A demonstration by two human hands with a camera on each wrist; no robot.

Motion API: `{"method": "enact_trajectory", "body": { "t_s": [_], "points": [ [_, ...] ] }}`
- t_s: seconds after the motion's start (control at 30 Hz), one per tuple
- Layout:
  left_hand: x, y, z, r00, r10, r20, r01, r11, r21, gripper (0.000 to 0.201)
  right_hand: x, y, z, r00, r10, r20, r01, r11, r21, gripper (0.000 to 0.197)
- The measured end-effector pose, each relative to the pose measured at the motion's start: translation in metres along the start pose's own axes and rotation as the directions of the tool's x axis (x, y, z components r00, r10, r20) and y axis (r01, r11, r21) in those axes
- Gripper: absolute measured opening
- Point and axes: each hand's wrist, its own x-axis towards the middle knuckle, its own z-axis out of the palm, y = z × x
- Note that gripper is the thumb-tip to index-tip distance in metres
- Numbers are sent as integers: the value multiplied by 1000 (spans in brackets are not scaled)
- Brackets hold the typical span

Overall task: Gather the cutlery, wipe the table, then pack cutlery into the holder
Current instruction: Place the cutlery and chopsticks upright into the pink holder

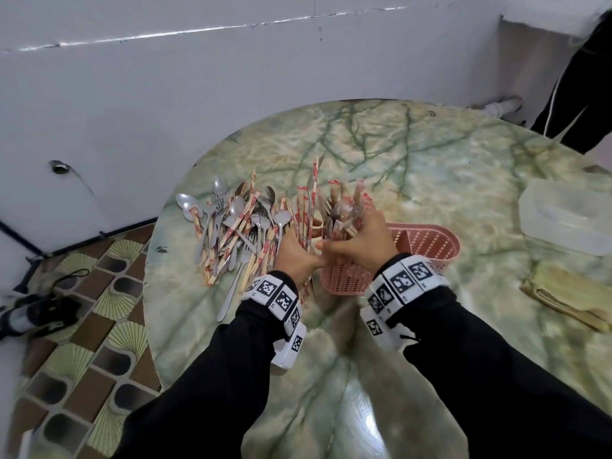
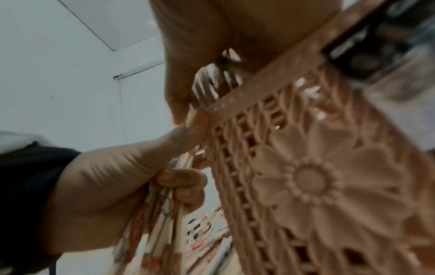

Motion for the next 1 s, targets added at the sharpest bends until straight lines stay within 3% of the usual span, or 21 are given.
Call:
{"method": "enact_trajectory", "body": {
  "t_s": [0.07,0.13,0.23,0.33,0.47,0.53,0.63,0.8,1.0],
  "points": [
    [1,-2,-1,1000,27,-2,-27,1000,-4,66,1,-5,3,993,59,-97,-34,970,242,69],
    [1,-2,-2,999,34,-12,-34,999,8,65,4,-9,-1,986,64,-151,-8,937,348,66],
    [1,-4,-1,998,51,-22,-51,999,17,65,11,-13,-11,975,54,-215,41,909,415,52],
    [1,-3,0,999,47,-21,-46,998,32,65,18,-9,-17,961,66,-270,53,910,411,56],
    [0,2,-1,999,49,-7,-48,997,58,64,19,5,-20,991,18,-130,11,976,219,60],
    [-2,5,-2,999,43,-3,-43,997,65,63,20,13,-24,994,38,-100,-43,998,-48,75],
    [-5,10,-2,999,41,27,-43,996,78,63,18,16,-39,994,103,-47,-113,942,-315,65],
    [-8,14,-2,997,49,60,-53,997,59,63,12,22,-50,982,145,119,-76,887,-455,80],
    [-5,8,-5,999,26,21,-28,996,82,61,-7,12,-54,981,162,103,-93,872,-480,90]
  ]
}}
